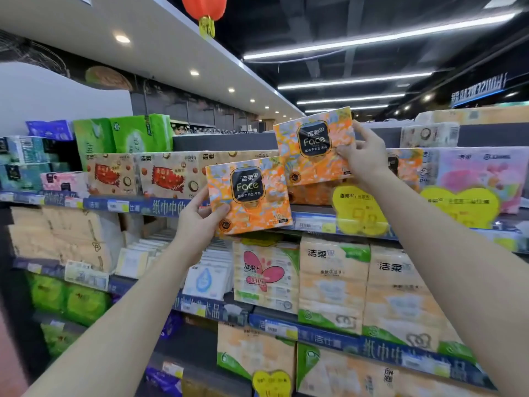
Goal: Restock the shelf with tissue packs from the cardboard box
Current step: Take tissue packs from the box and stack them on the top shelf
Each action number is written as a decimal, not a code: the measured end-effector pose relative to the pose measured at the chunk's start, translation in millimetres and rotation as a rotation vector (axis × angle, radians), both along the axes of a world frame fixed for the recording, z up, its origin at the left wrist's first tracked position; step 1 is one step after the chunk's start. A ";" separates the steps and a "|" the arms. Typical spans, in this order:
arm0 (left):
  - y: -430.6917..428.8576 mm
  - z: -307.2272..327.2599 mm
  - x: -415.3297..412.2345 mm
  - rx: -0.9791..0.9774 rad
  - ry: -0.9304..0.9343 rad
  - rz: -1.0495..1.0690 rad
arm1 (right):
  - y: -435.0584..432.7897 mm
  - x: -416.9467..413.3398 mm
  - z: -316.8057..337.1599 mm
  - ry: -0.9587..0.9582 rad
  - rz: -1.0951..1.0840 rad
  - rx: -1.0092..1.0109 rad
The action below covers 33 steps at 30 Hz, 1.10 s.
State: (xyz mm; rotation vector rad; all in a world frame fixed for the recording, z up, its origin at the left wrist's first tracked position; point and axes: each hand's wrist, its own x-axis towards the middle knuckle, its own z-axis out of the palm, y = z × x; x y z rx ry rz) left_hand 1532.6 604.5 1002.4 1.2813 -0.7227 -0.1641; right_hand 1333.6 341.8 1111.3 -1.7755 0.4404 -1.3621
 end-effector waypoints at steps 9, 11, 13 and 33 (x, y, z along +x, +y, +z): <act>-18.0 9.3 40.5 -0.033 -0.011 -0.093 | -7.4 32.3 -13.9 0.100 -0.244 -0.017; -18.2 14.4 45.5 -0.048 -0.002 -0.123 | -4.3 38.7 -21.0 0.182 -0.334 -0.071; -17.0 18.5 49.1 -0.052 0.001 -0.133 | -0.8 43.4 -30.3 0.267 -0.434 -0.099; -24.0 30.0 71.9 -0.074 0.014 -0.279 | 9.1 31.3 -34.7 0.547 -0.657 -0.159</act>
